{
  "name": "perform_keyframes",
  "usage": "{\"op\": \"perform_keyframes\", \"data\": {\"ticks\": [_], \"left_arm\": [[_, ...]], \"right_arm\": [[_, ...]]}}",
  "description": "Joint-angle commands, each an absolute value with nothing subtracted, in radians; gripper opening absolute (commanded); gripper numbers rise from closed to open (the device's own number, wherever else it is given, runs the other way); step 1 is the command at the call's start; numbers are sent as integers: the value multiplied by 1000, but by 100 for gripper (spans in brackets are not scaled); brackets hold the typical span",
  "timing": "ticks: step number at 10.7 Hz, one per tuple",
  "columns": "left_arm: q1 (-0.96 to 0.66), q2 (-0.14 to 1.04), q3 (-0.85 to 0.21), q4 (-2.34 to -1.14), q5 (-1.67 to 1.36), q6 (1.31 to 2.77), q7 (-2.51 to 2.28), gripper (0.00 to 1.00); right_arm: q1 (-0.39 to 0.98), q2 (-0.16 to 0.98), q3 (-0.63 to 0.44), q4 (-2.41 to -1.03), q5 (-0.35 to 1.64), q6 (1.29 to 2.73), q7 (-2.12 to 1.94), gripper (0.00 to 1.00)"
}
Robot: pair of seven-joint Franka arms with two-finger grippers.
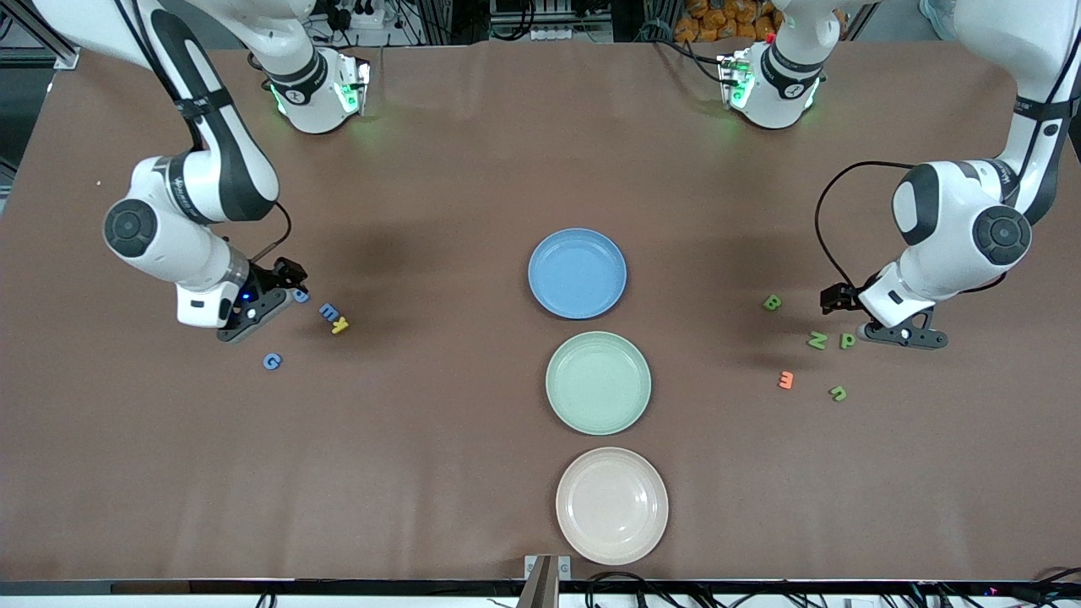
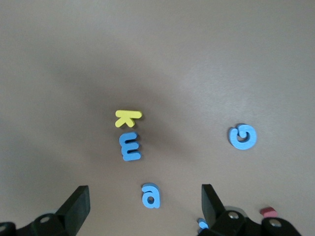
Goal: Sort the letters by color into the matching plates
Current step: 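Grasp the green Z with the left gripper while the right gripper descends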
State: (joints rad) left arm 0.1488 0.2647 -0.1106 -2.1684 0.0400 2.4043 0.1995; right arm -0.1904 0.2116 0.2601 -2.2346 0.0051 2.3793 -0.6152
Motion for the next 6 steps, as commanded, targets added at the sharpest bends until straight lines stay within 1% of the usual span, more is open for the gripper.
{"op": "perform_keyframes", "data": {"ticks": [1,4,6], "left_arm": [[161,299,-120,-2189,60,2483,299,100],[161,350,-121,-2191,60,2534,333,100],[153,363,-121,-2191,61,2543,351,96]], "right_arm": [[-213,201,272,-2278,6,2414,-770,100],[-241,238,272,-2330,-8,2517,-903,100],[-259,261,272,-2350,-29,2548,-931,100]]}}
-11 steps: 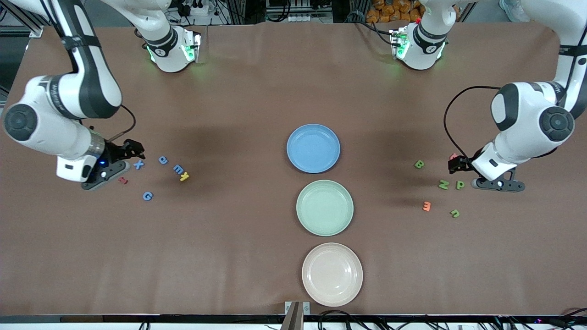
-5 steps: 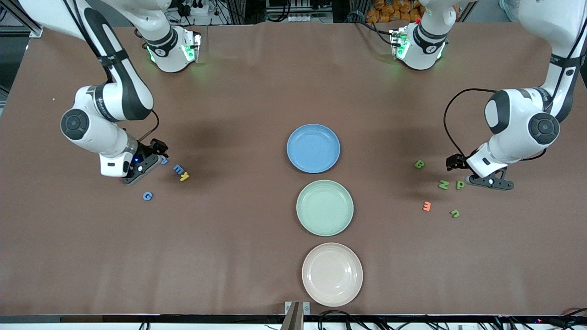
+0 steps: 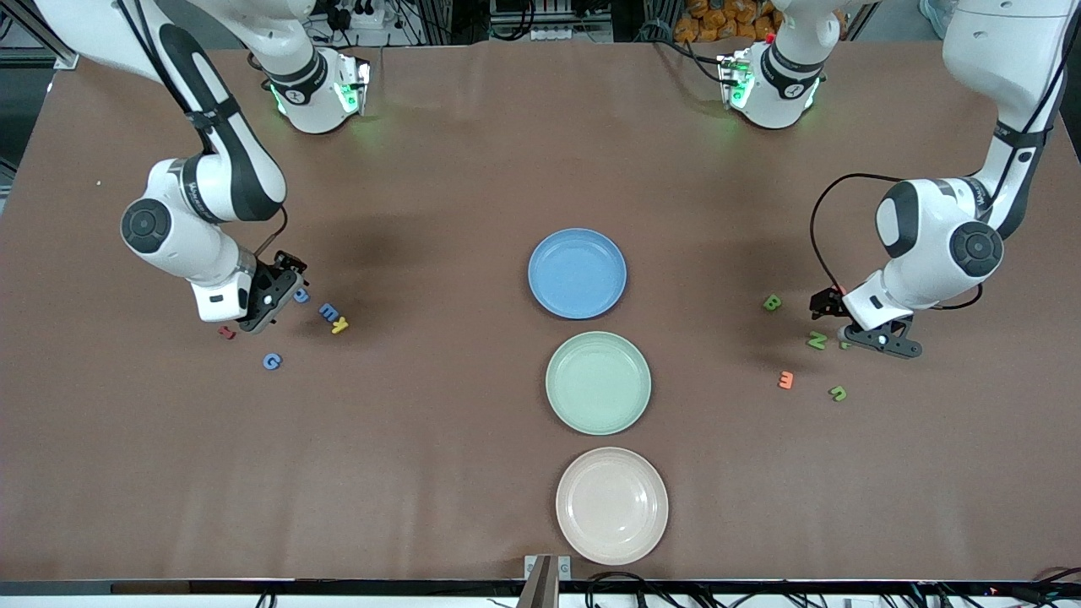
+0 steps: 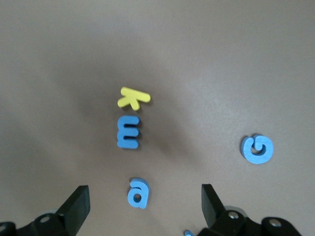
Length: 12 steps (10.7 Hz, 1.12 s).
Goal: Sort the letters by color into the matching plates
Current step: 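Grasp the green Z with the left gripper while the right gripper descends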
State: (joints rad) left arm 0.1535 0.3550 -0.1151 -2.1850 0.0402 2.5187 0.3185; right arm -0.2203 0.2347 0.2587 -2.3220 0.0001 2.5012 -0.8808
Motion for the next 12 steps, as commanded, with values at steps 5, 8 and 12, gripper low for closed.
{"op": "perform_keyframes", "data": {"ticks": [5,8,12], "left_arm": [[153,413,-121,-2184,60,2609,436,86],[149,426,-121,-2175,60,2612,436,82],[153,466,-121,-2145,60,2620,436,80]], "right_arm": [[-279,344,272,-2349,-93,2629,-933,100],[-281,357,270,-2350,-107,2652,-933,100],[-299,359,270,-2371,-135,2671,-933,100]]}}
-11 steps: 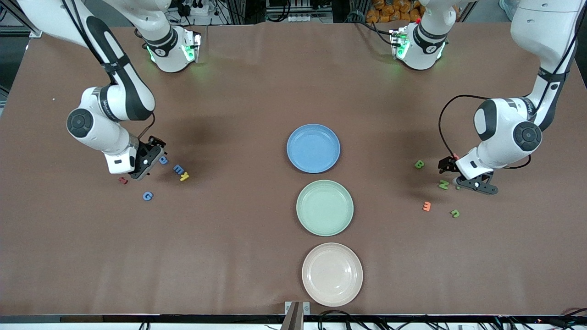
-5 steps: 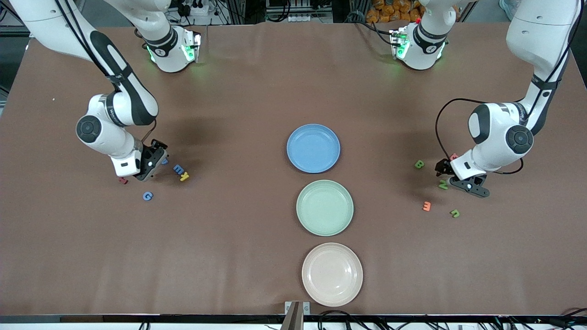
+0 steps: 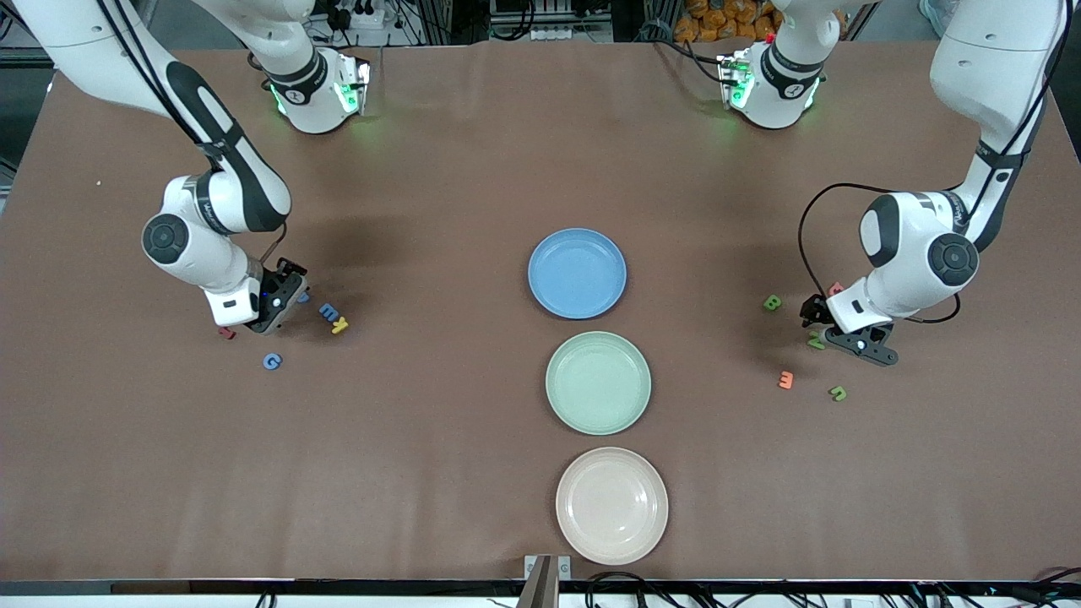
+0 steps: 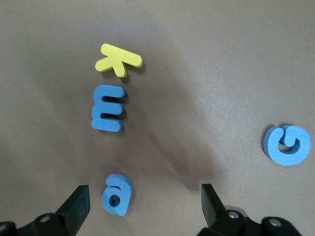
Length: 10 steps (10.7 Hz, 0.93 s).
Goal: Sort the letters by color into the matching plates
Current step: 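Grasp the green Z with the left gripper while the right gripper descends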
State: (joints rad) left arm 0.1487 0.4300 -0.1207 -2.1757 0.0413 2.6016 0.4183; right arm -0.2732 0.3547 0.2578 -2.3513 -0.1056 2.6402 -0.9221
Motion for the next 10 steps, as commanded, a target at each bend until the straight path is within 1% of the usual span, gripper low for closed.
{"op": "perform_keyframes", "data": {"ticks": [1,4,10], "left_arm": [[152,474,-121,-2140,60,2626,436,80],[147,494,-121,-2120,60,2628,434,78],[140,508,-121,-2114,58,2628,417,68]], "right_arm": [[-299,360,271,-2376,-137,2683,-933,100],[-298,357,271,-2401,-137,2701,-933,100],[-296,357,272,-2404,-167,2701,-934,100]]}}
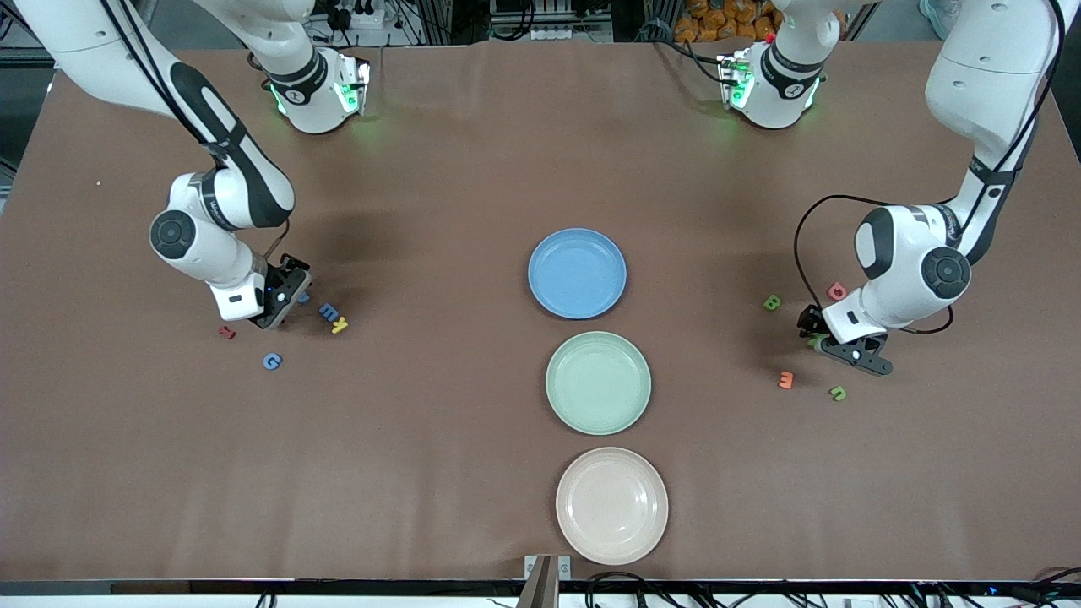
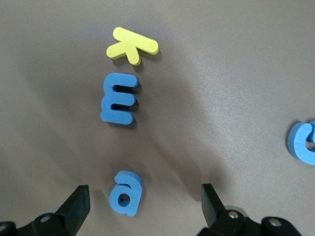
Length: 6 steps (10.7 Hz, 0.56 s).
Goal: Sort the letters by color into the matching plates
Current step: 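Grasp the blue a with the right gripper while the left gripper lifts Z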
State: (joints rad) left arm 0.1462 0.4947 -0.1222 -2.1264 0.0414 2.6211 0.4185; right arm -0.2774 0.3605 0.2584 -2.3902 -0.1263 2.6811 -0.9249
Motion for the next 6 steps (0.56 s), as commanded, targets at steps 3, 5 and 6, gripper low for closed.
{"op": "perform_keyframes", "data": {"ticks": [3,5,6], "left_arm": [[130,508,-121,-2114,58,2626,407,43],[117,508,-121,-2114,58,2626,388,16],[117,506,-121,-2114,57,2625,388,4]], "right_arm": [[-296,362,272,-2407,-170,2706,-934,95],[-295,364,272,-2422,-170,2727,-934,95],[-291,364,272,-2424,-172,2732,-934,95]]}}
